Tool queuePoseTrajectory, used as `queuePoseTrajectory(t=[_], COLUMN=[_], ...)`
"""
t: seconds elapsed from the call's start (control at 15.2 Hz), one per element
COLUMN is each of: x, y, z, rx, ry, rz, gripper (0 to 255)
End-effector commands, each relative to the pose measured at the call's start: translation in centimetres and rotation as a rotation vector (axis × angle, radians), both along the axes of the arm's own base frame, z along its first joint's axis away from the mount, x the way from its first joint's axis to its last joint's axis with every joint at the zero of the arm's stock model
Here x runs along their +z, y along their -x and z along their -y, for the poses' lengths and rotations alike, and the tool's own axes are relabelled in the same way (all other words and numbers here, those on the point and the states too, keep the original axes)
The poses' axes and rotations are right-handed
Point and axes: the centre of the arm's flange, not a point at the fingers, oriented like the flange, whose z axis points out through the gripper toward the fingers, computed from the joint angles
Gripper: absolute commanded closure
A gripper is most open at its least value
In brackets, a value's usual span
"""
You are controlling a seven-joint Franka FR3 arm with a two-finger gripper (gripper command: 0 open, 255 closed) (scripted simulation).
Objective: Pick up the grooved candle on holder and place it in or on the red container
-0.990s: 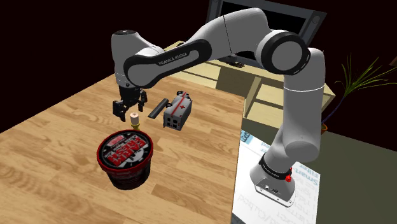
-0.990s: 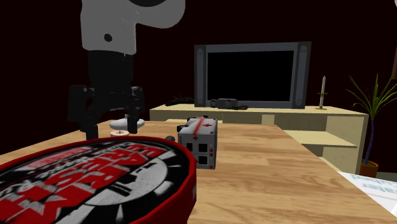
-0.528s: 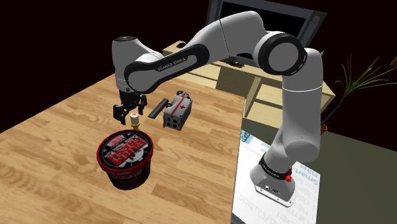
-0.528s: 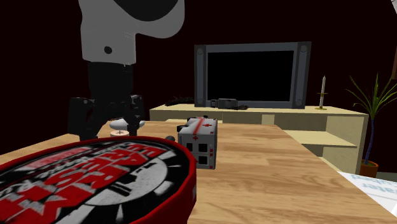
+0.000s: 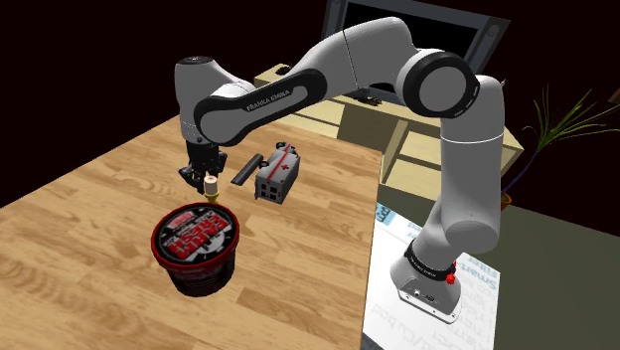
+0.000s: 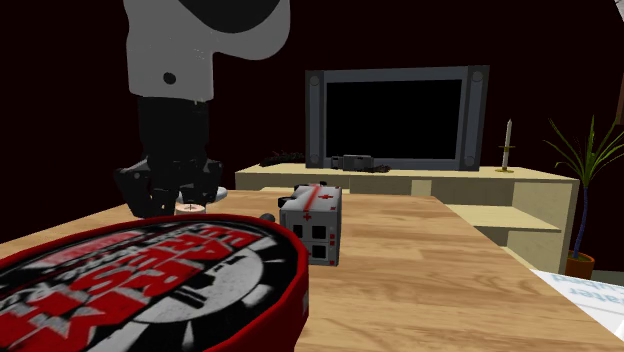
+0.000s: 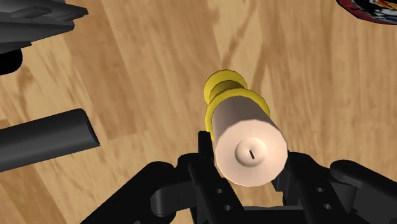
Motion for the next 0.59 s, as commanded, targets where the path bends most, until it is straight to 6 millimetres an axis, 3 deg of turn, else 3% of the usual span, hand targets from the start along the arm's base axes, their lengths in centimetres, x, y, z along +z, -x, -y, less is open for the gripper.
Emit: queuePoseTrajectory(t=[0.0, 0.26, 0.53], x=[-0.1, -0.1, 2.1], y=[0.0, 0.0, 0.0], z=[0.0, 0.0, 0.0], rx=[0.0, 0.0, 0.0], ry=[0.001, 0.001, 0.001], rz=[-0.001, -0.001, -0.001], gripper=[255, 255, 255])
